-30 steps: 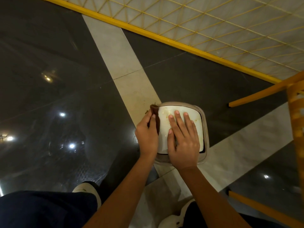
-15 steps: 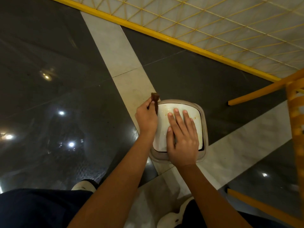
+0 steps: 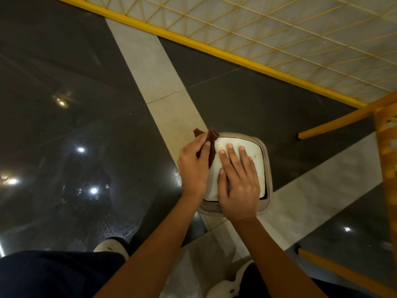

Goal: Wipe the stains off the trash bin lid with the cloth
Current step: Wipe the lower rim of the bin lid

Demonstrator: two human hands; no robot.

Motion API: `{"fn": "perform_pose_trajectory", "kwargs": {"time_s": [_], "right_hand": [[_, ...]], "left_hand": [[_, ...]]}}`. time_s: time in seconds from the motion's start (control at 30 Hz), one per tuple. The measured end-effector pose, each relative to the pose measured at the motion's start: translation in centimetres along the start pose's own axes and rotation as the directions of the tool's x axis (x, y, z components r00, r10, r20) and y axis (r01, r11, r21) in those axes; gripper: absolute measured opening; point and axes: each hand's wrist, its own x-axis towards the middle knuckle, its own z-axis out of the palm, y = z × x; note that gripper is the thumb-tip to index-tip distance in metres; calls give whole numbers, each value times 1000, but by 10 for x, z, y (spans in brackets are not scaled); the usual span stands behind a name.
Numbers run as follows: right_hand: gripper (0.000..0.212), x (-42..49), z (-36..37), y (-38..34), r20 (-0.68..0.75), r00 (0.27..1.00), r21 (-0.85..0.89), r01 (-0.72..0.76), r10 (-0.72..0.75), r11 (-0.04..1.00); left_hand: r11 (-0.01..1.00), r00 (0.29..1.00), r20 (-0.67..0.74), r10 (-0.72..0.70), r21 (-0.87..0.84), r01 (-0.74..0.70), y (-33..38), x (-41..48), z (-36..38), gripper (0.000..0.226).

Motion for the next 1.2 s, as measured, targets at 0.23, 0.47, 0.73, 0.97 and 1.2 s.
{"fn": "perform_pose_trajectory", "kwargs": {"time_s": [0.23, 0.47, 0.73, 0.97, 1.2], "right_hand": [[45, -2, 0, 1, 1, 1000, -11, -2, 2, 1000], [47, 1, 1, 1, 4, 1000, -5, -3, 3, 1000], [47, -1, 0, 0, 14, 1000, -2, -6, 6, 1000], [48, -1, 0, 1, 16, 1000, 0, -9, 9, 1000], [45, -1, 1, 1, 13, 1000, 3, -10, 10, 1000]], "left_hand": [[918, 917, 111, -383, -70, 391, -3, 40, -2, 29], [924, 926, 38, -375, -63, 377, -16, 24, -4, 29], [979, 981, 191, 36, 191, -73, 15, 36, 1, 26], [961, 959, 127, -253, 148, 234, 3, 48, -2, 27], [979, 964, 259, 62, 171, -109, 15, 41, 5, 26]]}}
